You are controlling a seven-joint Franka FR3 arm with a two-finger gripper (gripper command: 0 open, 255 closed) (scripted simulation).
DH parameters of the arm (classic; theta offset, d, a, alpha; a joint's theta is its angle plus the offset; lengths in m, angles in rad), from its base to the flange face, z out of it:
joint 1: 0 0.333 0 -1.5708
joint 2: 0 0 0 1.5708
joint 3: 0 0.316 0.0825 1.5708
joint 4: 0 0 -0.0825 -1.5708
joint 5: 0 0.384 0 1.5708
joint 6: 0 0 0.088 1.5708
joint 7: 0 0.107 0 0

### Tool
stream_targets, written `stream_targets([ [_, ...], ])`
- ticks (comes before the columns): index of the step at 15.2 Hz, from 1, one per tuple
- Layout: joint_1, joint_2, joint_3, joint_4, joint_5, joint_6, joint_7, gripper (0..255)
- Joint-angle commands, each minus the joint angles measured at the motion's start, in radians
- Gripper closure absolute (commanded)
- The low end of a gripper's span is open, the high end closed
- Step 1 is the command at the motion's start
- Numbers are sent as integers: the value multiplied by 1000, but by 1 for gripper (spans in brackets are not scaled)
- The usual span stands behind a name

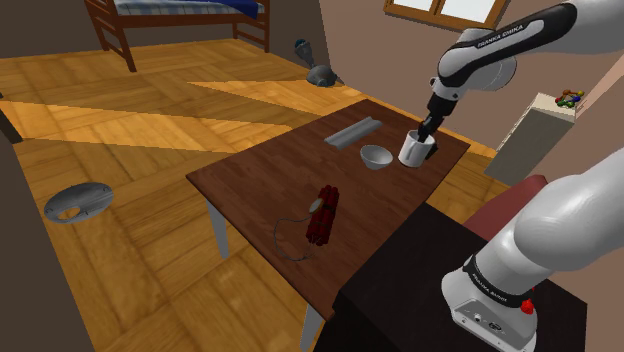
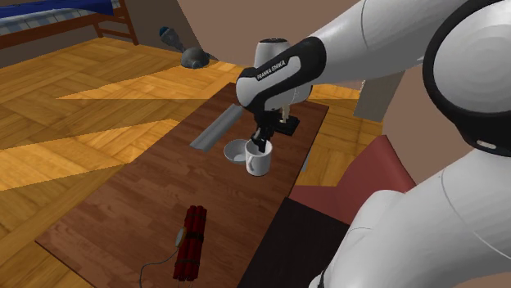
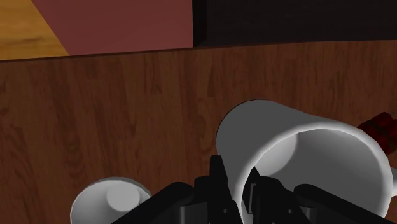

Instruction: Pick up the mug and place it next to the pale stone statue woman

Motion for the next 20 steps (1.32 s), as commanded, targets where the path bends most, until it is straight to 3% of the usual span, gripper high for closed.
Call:
stream_targets([
  [1, -3, -17, 5, 17, -7, -33, 7, 255],
  [20, -11, -130, 51, 187, -34, -309, 49, 255],
])
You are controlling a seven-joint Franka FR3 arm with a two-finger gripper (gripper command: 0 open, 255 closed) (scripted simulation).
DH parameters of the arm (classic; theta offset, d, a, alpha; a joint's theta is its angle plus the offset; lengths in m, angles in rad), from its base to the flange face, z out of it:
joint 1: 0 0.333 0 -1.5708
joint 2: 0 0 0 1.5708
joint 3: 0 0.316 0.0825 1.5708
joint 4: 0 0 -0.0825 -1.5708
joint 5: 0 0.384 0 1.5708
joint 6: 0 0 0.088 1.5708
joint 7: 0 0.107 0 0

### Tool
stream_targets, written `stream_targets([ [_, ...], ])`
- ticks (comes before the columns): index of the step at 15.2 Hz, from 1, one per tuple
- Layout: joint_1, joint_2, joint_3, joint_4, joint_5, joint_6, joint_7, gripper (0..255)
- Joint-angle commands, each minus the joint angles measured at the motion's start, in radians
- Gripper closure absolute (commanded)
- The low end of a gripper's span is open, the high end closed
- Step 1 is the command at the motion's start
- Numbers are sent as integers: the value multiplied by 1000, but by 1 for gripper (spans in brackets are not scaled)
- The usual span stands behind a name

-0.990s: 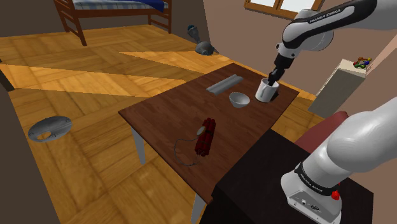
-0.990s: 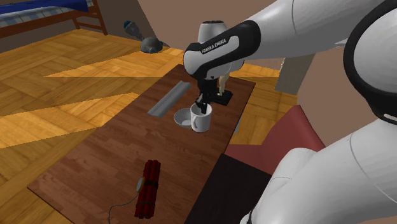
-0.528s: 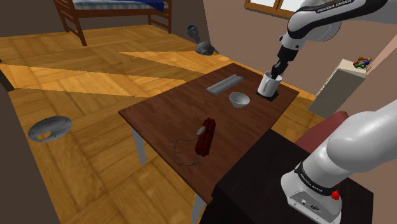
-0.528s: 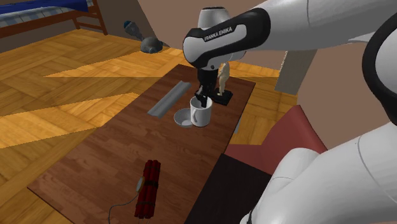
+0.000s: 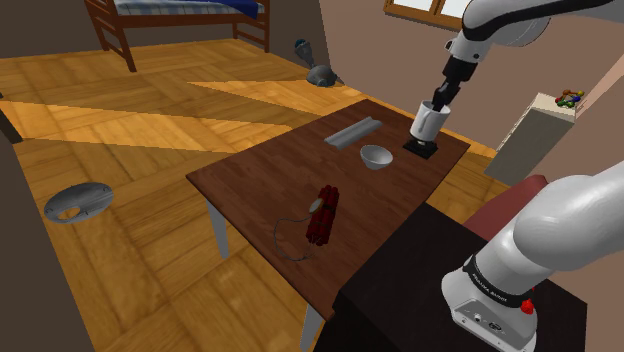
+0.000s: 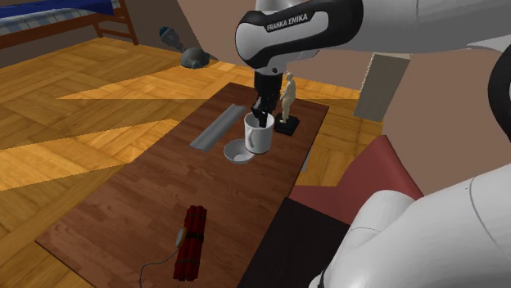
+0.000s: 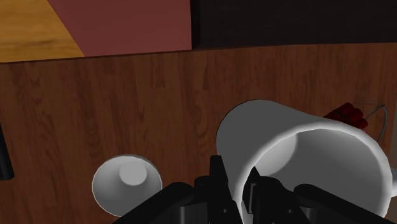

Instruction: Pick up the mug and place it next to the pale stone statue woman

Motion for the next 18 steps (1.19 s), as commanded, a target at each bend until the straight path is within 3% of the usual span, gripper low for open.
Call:
stream_targets([
  [1, 1, -5, 4, 23, 1, -28, 3, 255],
  [11, 4, -22, 21, 132, 4, -153, 11, 255],
  [18, -2, 238, -114, 377, 93, -160, -178, 255],
])
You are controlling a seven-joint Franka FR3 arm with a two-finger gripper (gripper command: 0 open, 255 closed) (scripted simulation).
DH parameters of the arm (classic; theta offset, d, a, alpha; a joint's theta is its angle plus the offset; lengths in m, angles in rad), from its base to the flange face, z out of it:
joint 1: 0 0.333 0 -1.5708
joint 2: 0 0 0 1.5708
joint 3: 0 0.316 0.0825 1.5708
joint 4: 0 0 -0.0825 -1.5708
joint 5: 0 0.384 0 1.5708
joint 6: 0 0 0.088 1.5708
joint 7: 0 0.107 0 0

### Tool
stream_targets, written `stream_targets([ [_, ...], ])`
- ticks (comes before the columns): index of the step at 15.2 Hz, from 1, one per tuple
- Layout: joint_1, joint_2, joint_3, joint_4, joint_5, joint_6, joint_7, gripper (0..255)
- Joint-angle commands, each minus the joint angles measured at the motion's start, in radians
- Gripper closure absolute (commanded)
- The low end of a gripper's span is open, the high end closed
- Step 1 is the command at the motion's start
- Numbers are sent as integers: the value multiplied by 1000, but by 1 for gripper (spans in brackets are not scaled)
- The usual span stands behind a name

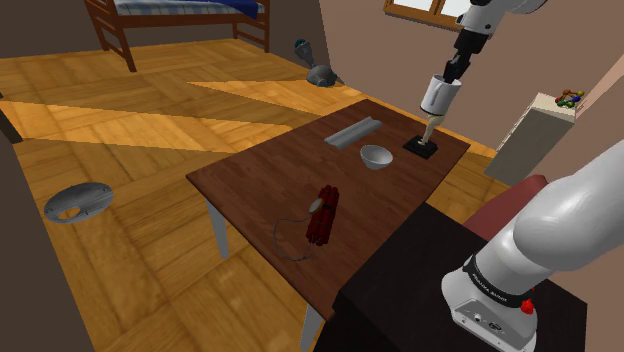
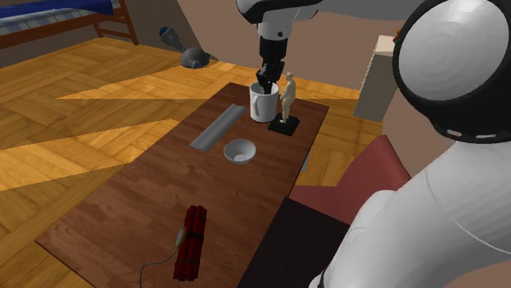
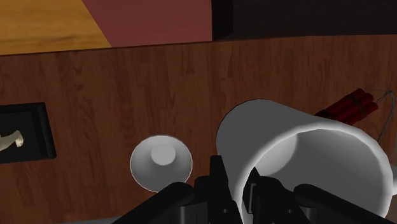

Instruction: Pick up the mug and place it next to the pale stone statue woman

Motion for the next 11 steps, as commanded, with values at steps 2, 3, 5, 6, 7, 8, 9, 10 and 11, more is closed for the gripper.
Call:
stream_targets([
  [2, -14, 123, -52, 119, 61, -16, -90, 255],
  [3, -23, 168, -67, 163, 86, -25, -120, 255],
  [5, -50, 262, -91, 257, 140, -48, -179, 255],
  [6, -68, 310, -100, 308, 169, -63, -207, 255],
  [7, -89, 359, -106, 361, 199, -79, -234, 255],
  [8, -113, 408, -110, 417, 228, -98, -260, 255],
  [9, -140, 458, -112, 476, 258, -119, -283, 255],
  [10, -172, 509, -110, 539, 286, -142, -304, 255],
  [11, -204, 561, -108, 606, 315, -167, -322, 255],
])
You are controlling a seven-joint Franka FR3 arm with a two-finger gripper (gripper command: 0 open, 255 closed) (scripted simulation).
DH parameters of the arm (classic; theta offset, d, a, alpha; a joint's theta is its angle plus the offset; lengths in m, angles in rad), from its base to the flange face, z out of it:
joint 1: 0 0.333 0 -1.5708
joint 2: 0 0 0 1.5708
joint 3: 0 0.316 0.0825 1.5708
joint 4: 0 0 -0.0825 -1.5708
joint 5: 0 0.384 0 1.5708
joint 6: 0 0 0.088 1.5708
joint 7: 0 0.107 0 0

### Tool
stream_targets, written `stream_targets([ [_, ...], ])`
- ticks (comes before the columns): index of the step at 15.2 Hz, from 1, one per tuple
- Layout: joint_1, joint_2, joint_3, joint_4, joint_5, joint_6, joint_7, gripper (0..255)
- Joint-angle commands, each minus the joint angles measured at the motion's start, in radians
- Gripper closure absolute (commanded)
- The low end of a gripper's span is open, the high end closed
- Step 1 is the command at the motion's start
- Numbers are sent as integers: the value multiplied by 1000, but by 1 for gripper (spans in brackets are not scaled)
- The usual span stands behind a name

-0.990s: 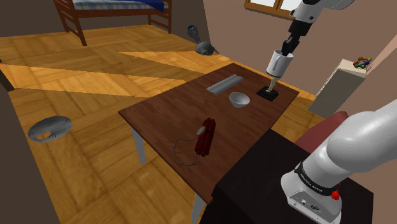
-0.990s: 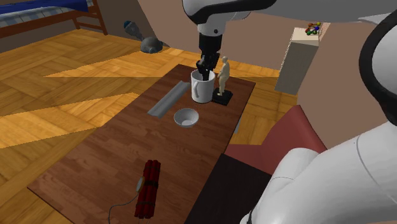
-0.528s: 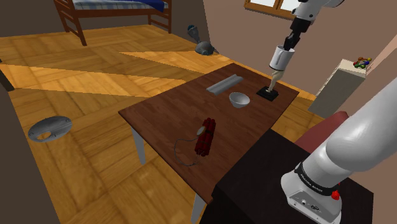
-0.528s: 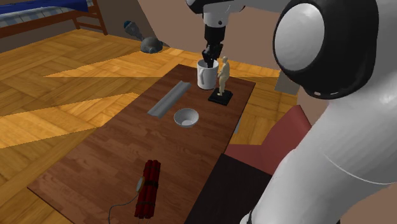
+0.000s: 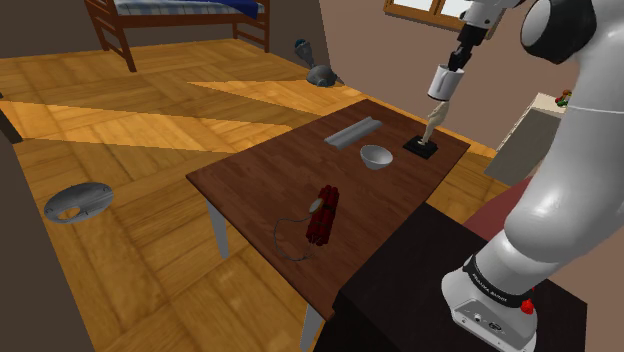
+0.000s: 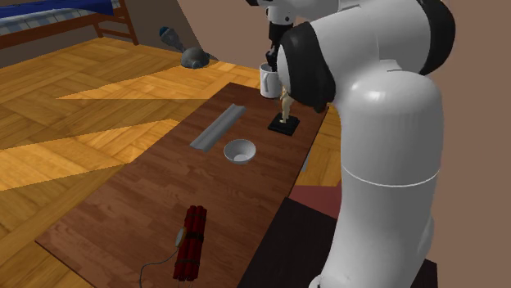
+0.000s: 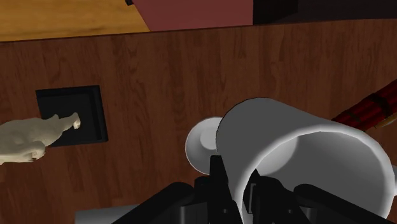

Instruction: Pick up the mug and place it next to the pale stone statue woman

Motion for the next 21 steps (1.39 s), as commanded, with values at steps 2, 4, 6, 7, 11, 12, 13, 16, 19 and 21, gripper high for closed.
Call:
stream_targets([
  [2, -109, 163, 13, 223, 87, -85, -50, 255],
  [4, -202, 283, 34, 414, 141, -160, -63, 255],
  [6, -274, 375, 57, 562, 176, -211, -61, 255],
  [7, -265, 367, 56, 533, 172, -191, -64, 255],
  [11, -234, 345, 50, 434, 164, -121, -77, 255],
  [12, -227, 341, 49, 413, 162, -105, -80, 255],
  [13, -221, 338, 48, 393, 161, -89, -82, 255],
  [16, -206, 332, 46, 338, 160, -44, -90, 255],
  [19, -194, 329, 46, 290, 160, -2, -97, 255],
  [21, -187, 329, 47, 261, 161, 24, -101, 255],
])
